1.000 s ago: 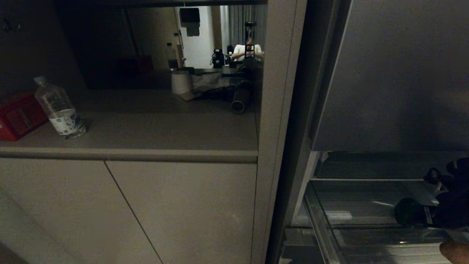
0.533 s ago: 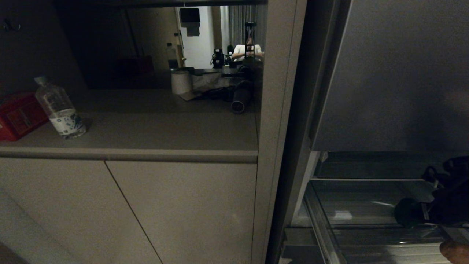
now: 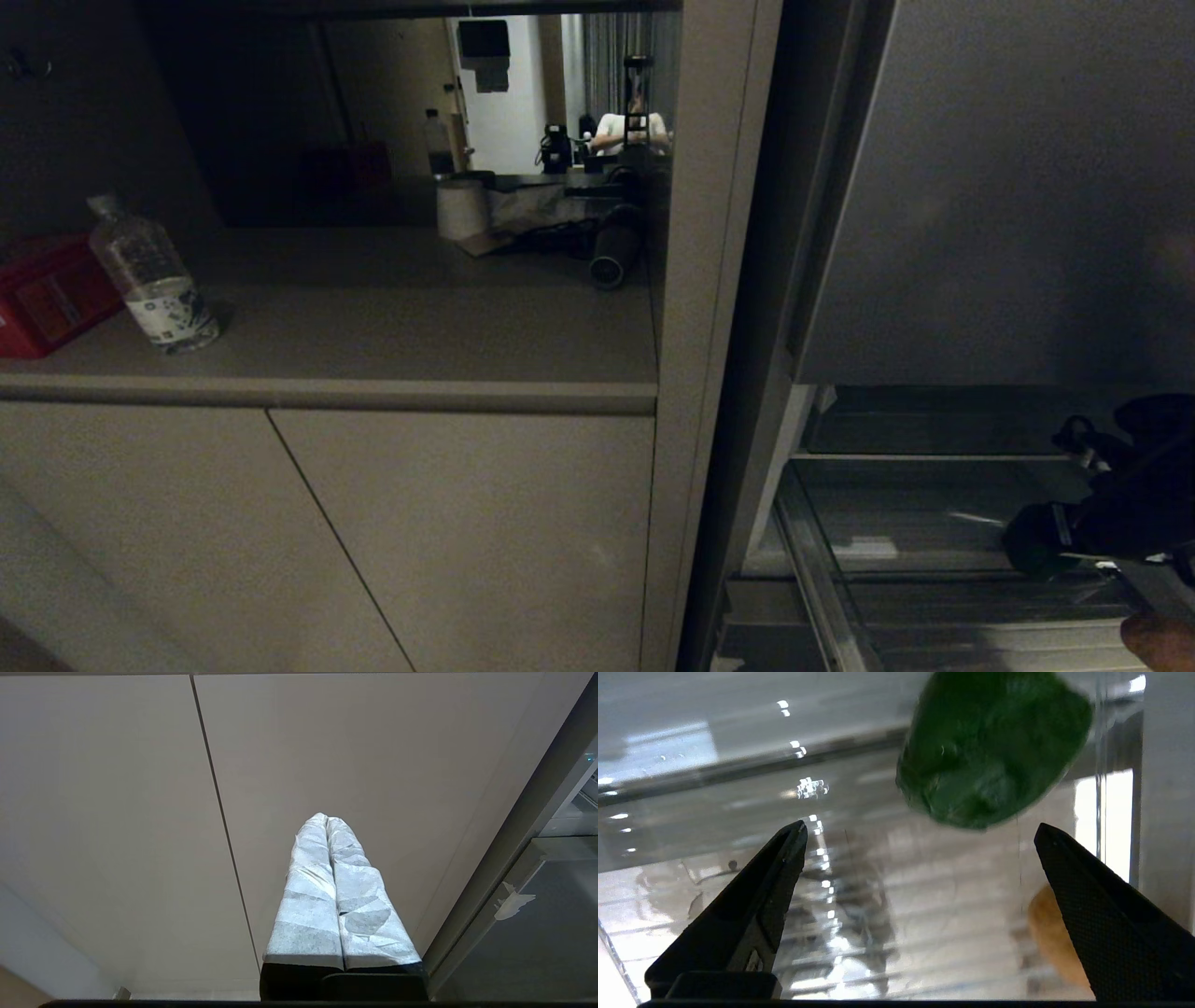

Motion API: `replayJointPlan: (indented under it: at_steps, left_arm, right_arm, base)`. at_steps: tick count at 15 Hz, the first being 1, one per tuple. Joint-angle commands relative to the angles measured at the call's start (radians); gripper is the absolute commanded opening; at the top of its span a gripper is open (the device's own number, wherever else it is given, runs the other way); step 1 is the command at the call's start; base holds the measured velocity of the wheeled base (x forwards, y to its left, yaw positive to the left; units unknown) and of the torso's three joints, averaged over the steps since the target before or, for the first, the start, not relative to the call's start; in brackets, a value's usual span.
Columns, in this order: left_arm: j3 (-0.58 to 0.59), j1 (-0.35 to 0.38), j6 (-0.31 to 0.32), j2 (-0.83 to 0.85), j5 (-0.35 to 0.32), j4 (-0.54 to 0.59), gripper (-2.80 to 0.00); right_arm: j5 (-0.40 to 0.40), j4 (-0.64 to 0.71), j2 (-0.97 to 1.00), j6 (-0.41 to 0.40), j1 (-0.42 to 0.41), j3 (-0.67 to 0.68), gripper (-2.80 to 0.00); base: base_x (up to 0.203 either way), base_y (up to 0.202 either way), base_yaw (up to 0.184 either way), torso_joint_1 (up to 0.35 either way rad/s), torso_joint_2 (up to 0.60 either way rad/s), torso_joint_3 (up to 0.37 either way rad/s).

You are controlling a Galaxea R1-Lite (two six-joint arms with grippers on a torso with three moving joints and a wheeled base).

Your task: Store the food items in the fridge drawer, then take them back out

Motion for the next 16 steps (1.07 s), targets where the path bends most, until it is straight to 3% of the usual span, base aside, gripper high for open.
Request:
replayJointPlan:
  at_steps: [1, 6, 10, 13, 16]
  left_arm:
    - [0.000, 0.000, 0.000, 0.001, 0.000, 0.000, -2.80]
    - [0.000, 0.000, 0.000, 0.001, 0.000, 0.000, -2.80]
    - [0.000, 0.000, 0.000, 0.001, 0.000, -0.001, -2.80]
    - [0.000, 0.000, 0.000, 0.001, 0.000, -0.001, -2.80]
    - [0.000, 0.000, 0.000, 0.001, 0.000, 0.000, -2.80]
  right_arm:
    - [0.022, -0.067, 0.015, -0.016, -0.016, 0.024, 0.00]
    - [0.025, -0.297, 0.056, -0.023, -0.059, 0.098, 0.00]
    - [0.032, -0.324, 0.093, -0.066, -0.073, 0.082, 0.00]
    - [0.092, -0.324, 0.112, -0.068, -0.073, 0.067, 0.00]
    - [0.103, -0.324, 0.133, -0.068, -0.071, 0.038, 0.00]
  base:
    - [0.000, 0.000, 0.000, 0.000, 0.00, 0.000]
    - [0.000, 0.000, 0.000, 0.000, 0.00, 0.000]
    - [0.000, 0.000, 0.000, 0.000, 0.00, 0.000]
    - [0.000, 0.000, 0.000, 0.000, 0.00, 0.000]
    - [0.000, 0.000, 0.000, 0.000, 0.00, 0.000]
